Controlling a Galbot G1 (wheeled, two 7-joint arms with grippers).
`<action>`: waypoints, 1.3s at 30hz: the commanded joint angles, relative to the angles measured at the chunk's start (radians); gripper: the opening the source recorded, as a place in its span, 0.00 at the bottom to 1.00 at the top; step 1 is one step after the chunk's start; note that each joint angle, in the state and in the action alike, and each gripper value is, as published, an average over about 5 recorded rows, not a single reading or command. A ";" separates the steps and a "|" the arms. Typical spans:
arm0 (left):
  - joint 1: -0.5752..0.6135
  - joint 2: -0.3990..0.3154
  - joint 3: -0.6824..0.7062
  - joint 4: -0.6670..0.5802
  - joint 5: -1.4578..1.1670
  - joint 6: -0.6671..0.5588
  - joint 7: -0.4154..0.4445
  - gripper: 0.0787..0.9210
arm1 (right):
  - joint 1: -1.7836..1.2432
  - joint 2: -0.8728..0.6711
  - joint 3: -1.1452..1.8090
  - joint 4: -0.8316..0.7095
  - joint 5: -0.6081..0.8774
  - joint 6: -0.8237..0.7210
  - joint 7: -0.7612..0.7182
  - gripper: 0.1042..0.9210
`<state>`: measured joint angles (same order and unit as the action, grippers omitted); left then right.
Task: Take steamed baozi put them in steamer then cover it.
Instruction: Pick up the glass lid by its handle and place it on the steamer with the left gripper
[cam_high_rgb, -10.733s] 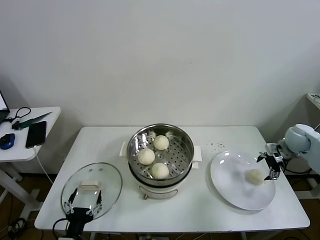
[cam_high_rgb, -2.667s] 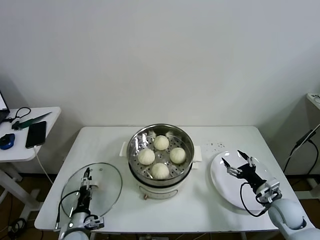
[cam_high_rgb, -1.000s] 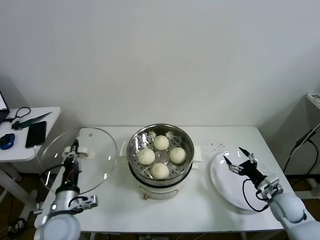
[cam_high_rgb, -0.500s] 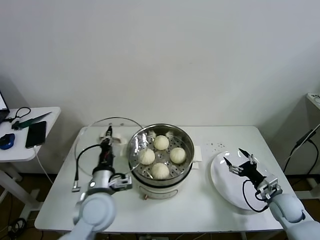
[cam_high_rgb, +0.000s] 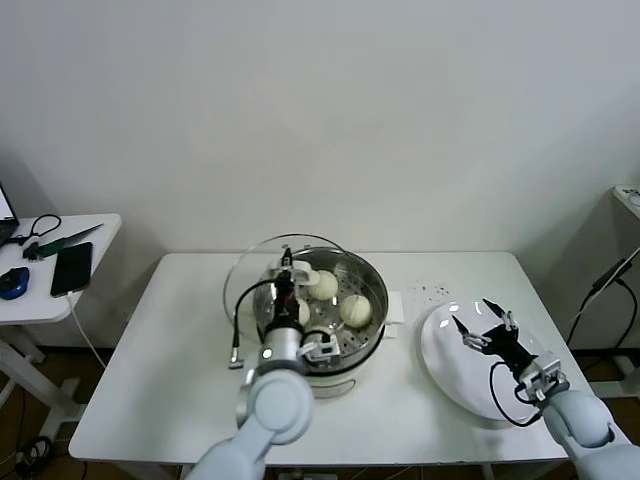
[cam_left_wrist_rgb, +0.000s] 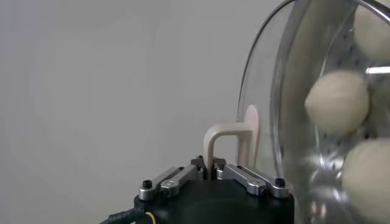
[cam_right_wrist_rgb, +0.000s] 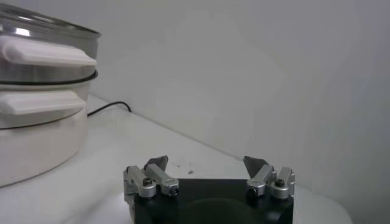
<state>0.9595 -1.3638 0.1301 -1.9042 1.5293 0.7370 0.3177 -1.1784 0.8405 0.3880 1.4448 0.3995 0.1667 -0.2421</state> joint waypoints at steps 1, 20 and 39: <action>-0.049 -0.106 0.078 0.123 -0.003 0.048 -0.061 0.08 | 0.001 0.002 0.003 -0.005 -0.003 0.003 -0.002 0.88; -0.023 -0.094 0.065 0.131 0.027 0.044 -0.031 0.08 | 0.004 0.010 0.002 -0.010 -0.018 0.007 -0.006 0.88; -0.013 -0.078 0.062 0.139 0.039 0.045 -0.031 0.08 | 0.013 -0.005 -0.003 -0.017 -0.021 0.010 -0.014 0.88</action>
<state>0.9409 -1.4430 0.1884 -1.7696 1.5630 0.7364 0.2847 -1.1667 0.8378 0.3850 1.4277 0.3790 0.1758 -0.2550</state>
